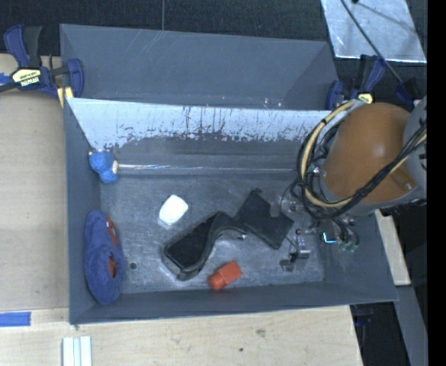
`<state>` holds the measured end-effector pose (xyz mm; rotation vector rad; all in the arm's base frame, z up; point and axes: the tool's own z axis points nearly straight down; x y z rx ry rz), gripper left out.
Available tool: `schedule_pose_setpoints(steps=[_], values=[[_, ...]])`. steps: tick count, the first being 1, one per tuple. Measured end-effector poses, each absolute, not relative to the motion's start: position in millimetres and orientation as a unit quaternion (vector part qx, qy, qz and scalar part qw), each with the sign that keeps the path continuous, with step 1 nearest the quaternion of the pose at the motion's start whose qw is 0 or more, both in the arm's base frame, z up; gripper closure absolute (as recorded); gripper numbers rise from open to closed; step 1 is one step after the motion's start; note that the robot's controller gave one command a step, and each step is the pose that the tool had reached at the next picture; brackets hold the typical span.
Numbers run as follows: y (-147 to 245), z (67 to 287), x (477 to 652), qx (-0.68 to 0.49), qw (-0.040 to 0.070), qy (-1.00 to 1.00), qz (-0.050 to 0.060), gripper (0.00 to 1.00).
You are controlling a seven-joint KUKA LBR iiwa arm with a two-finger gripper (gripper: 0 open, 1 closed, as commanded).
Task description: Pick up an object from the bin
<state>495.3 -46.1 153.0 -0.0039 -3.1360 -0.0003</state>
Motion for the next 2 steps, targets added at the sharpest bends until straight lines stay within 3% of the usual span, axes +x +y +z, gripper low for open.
schedule_pose_setpoints(steps=[1,2], values=[[-57.8,67.7,548.8,-0.045,-0.001,-0.999,0.0,0.0],[-57.8,72.5,549.3,-0.045,-0.003,-0.999,0.0,1.0]])
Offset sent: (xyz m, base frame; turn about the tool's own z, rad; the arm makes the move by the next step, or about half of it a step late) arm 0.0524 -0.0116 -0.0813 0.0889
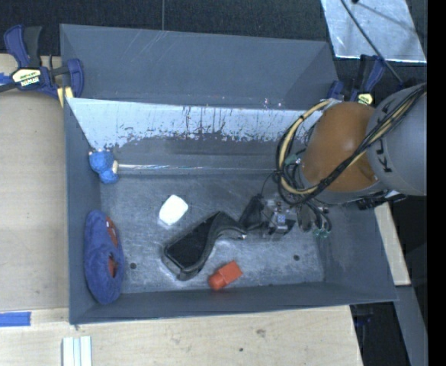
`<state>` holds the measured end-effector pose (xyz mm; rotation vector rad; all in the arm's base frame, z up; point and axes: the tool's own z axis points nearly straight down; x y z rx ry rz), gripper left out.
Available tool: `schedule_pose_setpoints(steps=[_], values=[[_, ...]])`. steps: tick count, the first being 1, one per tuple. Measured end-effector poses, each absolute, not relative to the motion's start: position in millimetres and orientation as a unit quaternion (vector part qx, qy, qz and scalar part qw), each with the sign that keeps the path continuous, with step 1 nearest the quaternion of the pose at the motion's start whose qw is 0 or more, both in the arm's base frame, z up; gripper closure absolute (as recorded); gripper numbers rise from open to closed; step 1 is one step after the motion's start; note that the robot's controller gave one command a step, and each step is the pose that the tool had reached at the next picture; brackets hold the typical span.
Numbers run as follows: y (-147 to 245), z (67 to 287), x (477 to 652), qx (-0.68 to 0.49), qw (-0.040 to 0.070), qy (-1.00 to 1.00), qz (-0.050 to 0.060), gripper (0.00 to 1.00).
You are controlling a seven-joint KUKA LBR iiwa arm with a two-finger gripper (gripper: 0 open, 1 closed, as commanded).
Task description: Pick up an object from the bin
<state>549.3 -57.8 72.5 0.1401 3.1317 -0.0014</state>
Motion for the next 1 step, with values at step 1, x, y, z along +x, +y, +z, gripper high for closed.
schedule_pose_setpoints(steps=[1], values=[[-70.0,233.0,566.8,0.04,0.007,0.999,-0.001,1.0]])
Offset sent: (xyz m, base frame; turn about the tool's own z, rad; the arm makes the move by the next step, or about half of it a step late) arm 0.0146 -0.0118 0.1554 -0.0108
